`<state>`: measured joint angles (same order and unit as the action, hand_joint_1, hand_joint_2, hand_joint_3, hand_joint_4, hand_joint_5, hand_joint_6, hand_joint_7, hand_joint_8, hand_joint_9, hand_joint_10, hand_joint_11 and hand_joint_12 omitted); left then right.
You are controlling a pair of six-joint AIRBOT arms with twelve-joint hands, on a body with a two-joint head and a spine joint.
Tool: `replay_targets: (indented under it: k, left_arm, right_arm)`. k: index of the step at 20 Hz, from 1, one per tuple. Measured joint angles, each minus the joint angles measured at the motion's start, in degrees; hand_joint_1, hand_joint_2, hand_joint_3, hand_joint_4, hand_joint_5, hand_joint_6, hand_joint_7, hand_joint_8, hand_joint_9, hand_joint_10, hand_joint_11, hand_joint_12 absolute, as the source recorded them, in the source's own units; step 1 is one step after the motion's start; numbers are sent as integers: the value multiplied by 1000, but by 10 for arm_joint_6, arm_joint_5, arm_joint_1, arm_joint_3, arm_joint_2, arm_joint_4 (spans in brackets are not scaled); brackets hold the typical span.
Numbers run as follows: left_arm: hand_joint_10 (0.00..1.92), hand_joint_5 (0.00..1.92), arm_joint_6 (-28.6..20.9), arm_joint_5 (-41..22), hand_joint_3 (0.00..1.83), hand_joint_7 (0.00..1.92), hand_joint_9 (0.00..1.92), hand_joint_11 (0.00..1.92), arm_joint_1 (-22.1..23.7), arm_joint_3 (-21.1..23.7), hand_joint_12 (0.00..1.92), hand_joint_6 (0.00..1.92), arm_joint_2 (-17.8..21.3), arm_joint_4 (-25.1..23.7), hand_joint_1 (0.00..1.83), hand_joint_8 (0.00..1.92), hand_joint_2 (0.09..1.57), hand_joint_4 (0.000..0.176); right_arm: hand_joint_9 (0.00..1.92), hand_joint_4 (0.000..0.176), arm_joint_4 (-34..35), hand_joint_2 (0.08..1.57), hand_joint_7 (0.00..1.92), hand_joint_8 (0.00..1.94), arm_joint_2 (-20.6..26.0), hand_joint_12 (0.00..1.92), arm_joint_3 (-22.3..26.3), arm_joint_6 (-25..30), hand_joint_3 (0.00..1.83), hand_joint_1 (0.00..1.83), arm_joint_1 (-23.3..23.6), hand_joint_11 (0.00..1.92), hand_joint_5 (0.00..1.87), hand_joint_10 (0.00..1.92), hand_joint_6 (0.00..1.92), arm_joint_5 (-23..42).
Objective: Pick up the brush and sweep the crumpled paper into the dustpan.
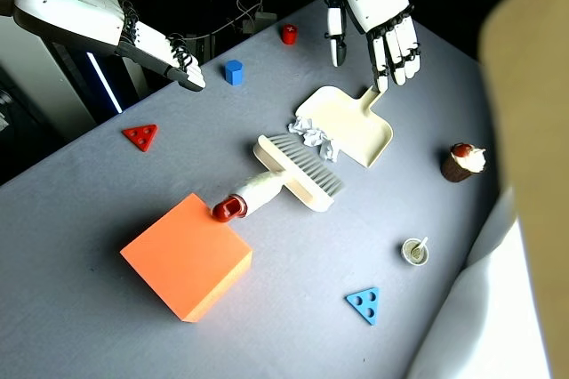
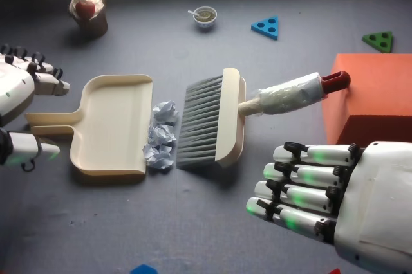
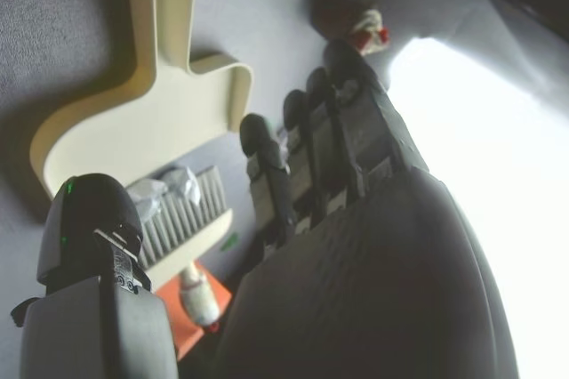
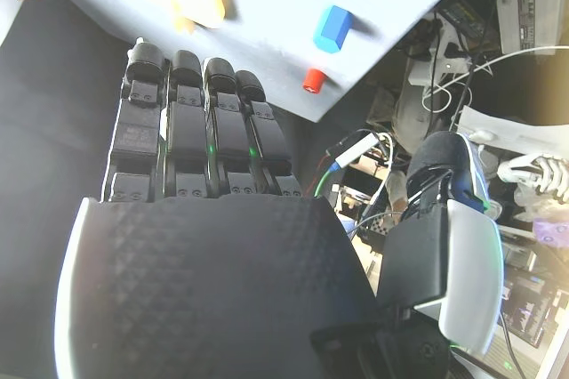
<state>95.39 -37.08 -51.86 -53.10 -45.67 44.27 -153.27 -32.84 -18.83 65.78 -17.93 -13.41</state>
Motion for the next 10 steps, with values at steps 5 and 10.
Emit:
replay_targets:
  k: [5,10]
  left_arm:
    - [3,497,-23,-29,1,291,245,234,-20,-4,156,5,-17,7,757,3,1081,82]
    - [2,470,-23,-37,3,277,230,210,-20,-28,166,6,-38,7,740,3,1087,82]
  right_arm:
    - [161,0,0,989,153,6,0,16,0,0,1,0,0,163,132,4,9,0]
    - [171,0,0,993,159,12,0,18,0,0,1,0,0,173,152,11,11,0]
